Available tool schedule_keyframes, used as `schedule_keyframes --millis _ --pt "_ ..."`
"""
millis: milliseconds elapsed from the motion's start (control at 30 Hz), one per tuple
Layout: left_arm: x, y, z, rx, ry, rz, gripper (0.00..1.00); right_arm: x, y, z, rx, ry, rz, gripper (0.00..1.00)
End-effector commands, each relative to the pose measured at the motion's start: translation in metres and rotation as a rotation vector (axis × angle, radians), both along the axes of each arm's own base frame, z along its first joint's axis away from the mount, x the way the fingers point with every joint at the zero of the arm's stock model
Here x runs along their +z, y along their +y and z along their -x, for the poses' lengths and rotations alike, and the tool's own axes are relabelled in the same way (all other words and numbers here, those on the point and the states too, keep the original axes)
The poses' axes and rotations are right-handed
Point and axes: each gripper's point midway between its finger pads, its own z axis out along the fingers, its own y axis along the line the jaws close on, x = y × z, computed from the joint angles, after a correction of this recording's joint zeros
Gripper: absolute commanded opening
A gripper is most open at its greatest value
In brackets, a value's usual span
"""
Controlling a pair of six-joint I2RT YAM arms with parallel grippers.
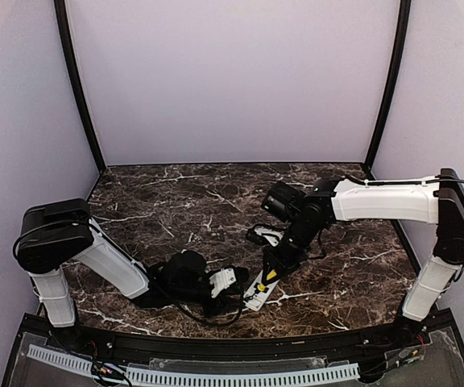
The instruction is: Unload the batteries from the remote control
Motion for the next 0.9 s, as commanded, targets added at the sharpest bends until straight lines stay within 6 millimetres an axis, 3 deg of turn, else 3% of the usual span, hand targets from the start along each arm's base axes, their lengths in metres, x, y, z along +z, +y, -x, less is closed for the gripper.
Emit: schedule_keyframes --millis 0,300,567,867 --pt "0.001 -0.002 0.002 -0.006 0.000 -0.004 0.37 0.014 0.012 -0.007 -0.003 -0.022 -0.053 0.00" --pt "0.004 0.001 0.001 0.005 -0.008 0.005 0.37 0.041 0.028 -0.017 -0.001 -0.043 -0.106 0.00" --pt "0.006 0.009 0.000 0.027 -0.028 0.012 0.37 0.036 0.030 -0.020 -0.001 -0.040 -0.088 0.00" --pt "0.033 0.013 -0.001 0.036 -0.068 0.066 0.39 0.047 0.029 -0.031 -0.028 -0.096 -0.087 0.00"
